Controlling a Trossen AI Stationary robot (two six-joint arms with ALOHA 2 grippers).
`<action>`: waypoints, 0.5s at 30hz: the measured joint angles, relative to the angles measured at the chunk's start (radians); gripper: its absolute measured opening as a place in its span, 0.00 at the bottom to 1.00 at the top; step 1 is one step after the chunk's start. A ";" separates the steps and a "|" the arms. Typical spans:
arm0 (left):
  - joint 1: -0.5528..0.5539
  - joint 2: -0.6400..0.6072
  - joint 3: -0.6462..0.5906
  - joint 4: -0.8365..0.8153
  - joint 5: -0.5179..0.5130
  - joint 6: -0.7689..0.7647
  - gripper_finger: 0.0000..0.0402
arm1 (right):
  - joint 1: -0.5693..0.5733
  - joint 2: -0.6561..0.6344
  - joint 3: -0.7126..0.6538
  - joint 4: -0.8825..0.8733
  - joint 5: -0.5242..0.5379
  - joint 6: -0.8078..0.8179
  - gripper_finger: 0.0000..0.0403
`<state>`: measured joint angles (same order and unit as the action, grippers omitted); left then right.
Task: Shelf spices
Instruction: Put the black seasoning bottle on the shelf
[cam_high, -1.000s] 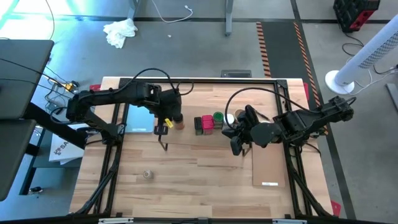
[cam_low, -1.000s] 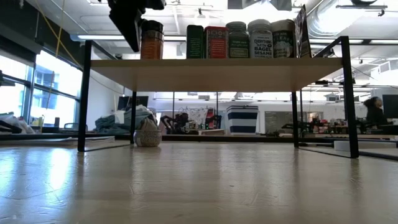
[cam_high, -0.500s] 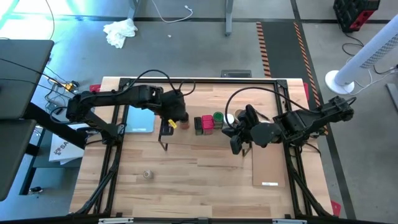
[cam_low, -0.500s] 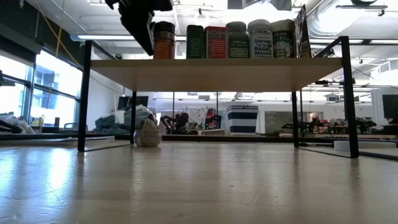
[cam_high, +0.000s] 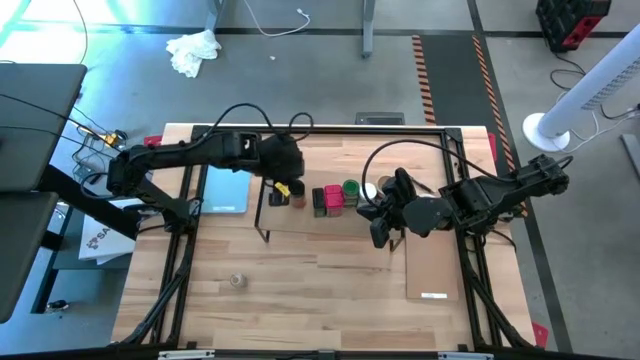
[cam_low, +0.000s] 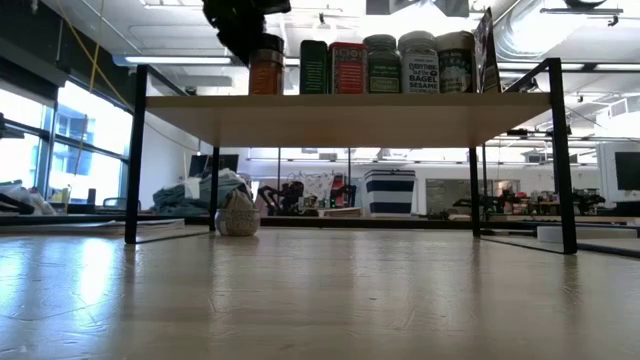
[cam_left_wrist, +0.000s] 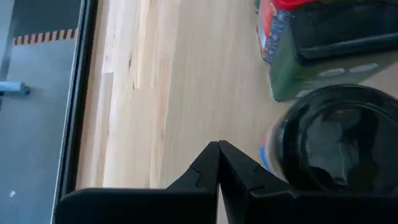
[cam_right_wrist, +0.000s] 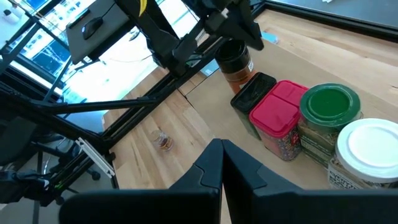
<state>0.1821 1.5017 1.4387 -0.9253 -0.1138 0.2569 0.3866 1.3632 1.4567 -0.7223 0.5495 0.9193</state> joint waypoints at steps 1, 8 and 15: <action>0.002 0.000 0.000 0.002 0.004 -0.003 0.00 | 0.000 0.000 0.000 0.000 0.000 0.000 0.00; -0.008 0.000 0.000 -0.059 0.087 -0.020 0.00 | 0.000 0.000 0.000 0.000 -0.002 0.015 0.00; -0.041 0.000 0.000 -0.054 0.135 -0.044 0.00 | 0.000 0.000 0.000 0.000 -0.003 0.001 0.00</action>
<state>0.1414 1.5017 1.4387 -0.9792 0.0215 0.2127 0.3866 1.3632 1.4567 -0.7227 0.5468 0.9203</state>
